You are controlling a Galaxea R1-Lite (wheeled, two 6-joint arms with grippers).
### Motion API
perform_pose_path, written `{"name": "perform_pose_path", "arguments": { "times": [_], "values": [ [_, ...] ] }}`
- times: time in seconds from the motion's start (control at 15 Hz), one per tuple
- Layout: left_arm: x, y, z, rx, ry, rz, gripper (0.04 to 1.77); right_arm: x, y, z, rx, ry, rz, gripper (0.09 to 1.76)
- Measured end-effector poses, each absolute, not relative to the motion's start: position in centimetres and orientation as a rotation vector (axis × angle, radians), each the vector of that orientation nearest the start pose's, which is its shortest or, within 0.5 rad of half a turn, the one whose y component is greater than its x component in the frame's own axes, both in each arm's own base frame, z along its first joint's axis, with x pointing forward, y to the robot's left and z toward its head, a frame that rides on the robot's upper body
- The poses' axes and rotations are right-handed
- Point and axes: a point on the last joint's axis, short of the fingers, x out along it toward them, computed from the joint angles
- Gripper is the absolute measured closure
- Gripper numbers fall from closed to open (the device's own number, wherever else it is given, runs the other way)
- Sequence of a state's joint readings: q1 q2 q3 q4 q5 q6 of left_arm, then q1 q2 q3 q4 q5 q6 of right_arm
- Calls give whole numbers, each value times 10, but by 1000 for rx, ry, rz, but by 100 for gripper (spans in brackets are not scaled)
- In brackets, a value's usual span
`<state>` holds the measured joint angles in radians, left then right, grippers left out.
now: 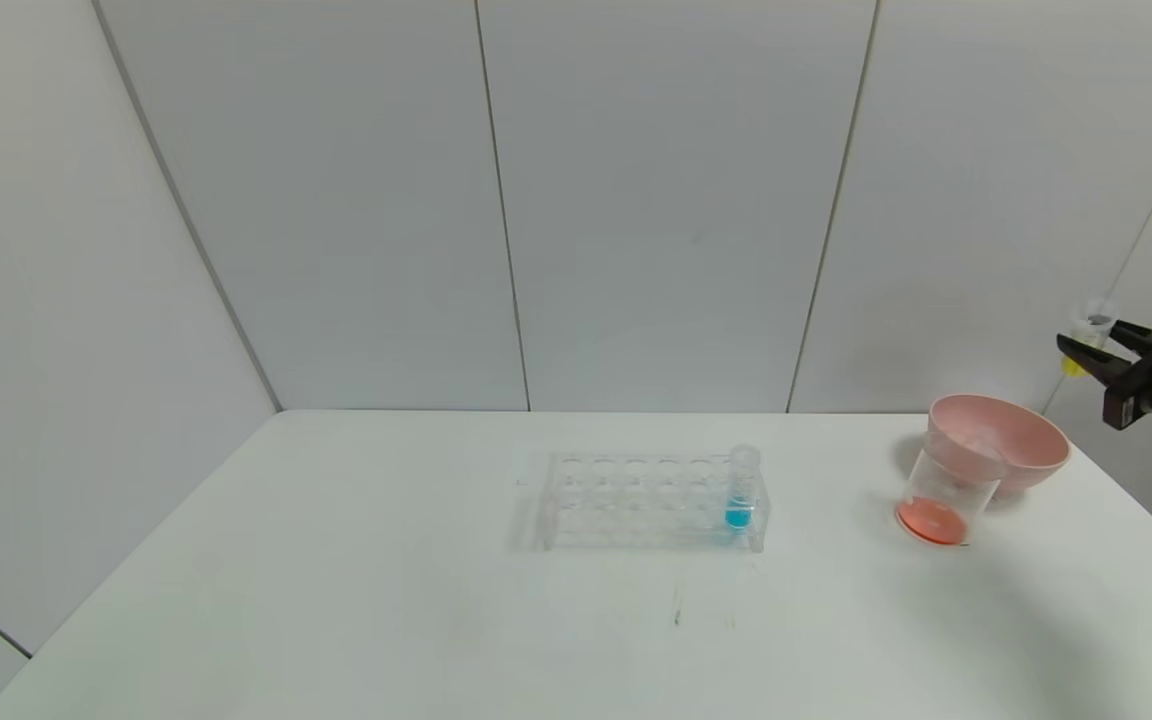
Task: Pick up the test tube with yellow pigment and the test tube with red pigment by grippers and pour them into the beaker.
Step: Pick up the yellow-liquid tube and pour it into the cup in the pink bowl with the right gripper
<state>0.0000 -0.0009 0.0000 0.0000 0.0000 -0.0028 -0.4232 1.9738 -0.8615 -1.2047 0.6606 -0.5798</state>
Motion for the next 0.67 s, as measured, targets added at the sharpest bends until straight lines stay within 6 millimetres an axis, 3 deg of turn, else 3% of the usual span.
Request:
{"name": "perform_pose_path", "arguments": {
  "times": [0.67],
  "values": [
    [-23, 0, 75, -3, -1, 0, 5, 334, -139, 141, -1132, -293, 342, 133]
  ]
}}
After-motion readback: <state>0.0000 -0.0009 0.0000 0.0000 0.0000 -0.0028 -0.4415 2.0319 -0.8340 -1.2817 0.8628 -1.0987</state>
